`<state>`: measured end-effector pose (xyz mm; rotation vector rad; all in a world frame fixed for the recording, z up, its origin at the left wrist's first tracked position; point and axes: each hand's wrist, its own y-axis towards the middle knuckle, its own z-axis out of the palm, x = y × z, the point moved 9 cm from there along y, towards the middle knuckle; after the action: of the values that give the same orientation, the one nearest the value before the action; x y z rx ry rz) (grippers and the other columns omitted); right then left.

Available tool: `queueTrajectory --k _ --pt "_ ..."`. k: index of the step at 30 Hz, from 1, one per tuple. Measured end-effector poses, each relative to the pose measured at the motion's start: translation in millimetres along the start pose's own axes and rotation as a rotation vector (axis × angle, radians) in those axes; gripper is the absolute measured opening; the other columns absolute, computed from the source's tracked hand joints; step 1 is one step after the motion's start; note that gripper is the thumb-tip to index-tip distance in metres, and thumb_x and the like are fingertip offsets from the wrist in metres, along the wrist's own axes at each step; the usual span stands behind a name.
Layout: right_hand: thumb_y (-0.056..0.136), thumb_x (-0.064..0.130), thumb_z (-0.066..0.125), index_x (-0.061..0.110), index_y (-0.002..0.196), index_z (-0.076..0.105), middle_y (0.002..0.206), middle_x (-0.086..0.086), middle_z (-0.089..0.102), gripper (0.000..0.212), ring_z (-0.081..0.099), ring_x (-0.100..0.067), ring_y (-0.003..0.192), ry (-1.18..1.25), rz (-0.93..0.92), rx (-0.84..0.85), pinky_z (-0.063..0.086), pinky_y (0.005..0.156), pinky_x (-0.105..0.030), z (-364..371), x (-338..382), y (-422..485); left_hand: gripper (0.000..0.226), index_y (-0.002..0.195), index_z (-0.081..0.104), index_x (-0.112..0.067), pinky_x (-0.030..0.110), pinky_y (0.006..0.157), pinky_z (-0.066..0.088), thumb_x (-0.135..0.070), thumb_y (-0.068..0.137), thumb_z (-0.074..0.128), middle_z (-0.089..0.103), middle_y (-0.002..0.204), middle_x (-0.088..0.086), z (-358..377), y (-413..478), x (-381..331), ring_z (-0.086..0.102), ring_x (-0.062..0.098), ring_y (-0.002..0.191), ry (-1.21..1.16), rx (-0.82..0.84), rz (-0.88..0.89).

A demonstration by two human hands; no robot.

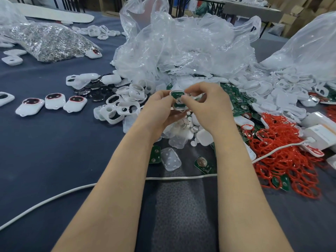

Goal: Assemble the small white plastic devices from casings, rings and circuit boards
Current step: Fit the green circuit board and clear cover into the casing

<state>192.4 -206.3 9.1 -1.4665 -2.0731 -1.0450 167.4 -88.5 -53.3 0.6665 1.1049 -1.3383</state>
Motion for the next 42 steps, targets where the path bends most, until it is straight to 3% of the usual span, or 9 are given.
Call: queueTrajectory --k 2,6,12,16,23,28,34,42 --pt "0.083 0.032 0.071 0.022 0.099 0.069 0.104 -0.001 0.056 0.019 0.047 -0.004 0.072 -0.056 -0.023 0.035 0.034 0.06 -0.007 3 3 1 0.018 0.098 0.056 -0.008 0.031 0.075 0.06 0.003 0.095 0.042 0.065 0.085 0.01 0 0 -1 0.066 0.014 0.061 0.001 0.008 0.005" --pt "0.083 0.032 0.071 0.021 0.101 0.068 0.103 0.001 0.048 0.021 0.042 0.003 0.07 -0.098 -0.052 0.088 0.028 0.065 -0.012 10 5 -2 0.022 0.099 0.055 -0.008 0.025 0.064 0.059 0.004 0.096 0.037 0.063 0.082 0.008 0 -1 -2 0.062 0.013 0.061 0.008 0.008 0.007" --pt "0.085 0.03 0.069 0.021 0.099 0.067 0.103 -0.001 0.052 0.017 0.045 -0.008 0.081 -0.129 -0.056 0.085 0.03 0.072 -0.016 12 4 -2 0.022 0.102 0.055 -0.006 0.022 0.059 0.058 0.005 0.095 0.037 0.063 0.081 0.009 0 -2 -1 0.063 0.011 0.055 0.01 0.003 0.001" --pt "0.086 0.029 0.067 0.019 0.098 0.067 0.099 0.001 0.051 0.016 0.045 -0.006 0.078 -0.124 -0.079 0.085 0.03 0.07 -0.015 14 5 -1 0.024 0.109 0.056 -0.004 0.022 0.06 0.058 0.005 0.096 0.037 0.064 0.086 0.011 -1 -1 -1 0.063 0.015 0.064 0.014 -0.002 0.008" --pt "0.09 0.028 0.064 0.017 0.099 0.065 0.097 0.002 0.047 0.015 0.041 -0.001 0.074 -0.108 -0.102 0.101 0.028 0.07 -0.014 18 5 -1 0.025 0.096 0.059 -0.007 0.023 0.06 0.059 0.004 0.095 0.037 0.066 0.082 0.01 -3 0 -1 0.065 0.013 0.06 -0.009 -0.01 0.003" --pt "0.09 0.025 0.062 0.017 0.099 0.065 0.101 0.001 0.05 0.012 0.046 -0.007 0.079 -0.079 -0.099 0.11 0.036 0.078 -0.019 18 4 -1 0.024 0.101 0.06 -0.005 0.025 0.066 0.06 0.004 0.095 0.039 0.068 0.085 0.012 -3 2 0 0.067 0.014 0.062 -0.007 -0.003 0.001" --pt "0.087 0.025 0.067 0.02 0.105 0.065 0.101 0.003 0.046 0.019 0.04 0.005 0.07 -0.099 -0.116 0.156 0.03 0.067 -0.013 18 3 -1 0.026 0.097 0.061 -0.007 0.022 0.058 0.058 0.004 0.095 0.038 0.065 0.081 0.01 -5 2 0 0.065 0.014 0.062 0.024 -0.014 -0.001" --pt "0.089 0.023 0.064 0.016 0.104 0.064 0.1 0.001 0.045 0.017 0.042 -0.002 0.078 -0.102 -0.125 0.163 0.03 0.067 -0.012 21 4 -1 0.027 0.097 0.062 -0.007 0.023 0.059 0.059 0.003 0.096 0.037 0.065 0.081 0.01 -6 2 0 0.064 0.013 0.061 0.045 -0.02 -0.007"
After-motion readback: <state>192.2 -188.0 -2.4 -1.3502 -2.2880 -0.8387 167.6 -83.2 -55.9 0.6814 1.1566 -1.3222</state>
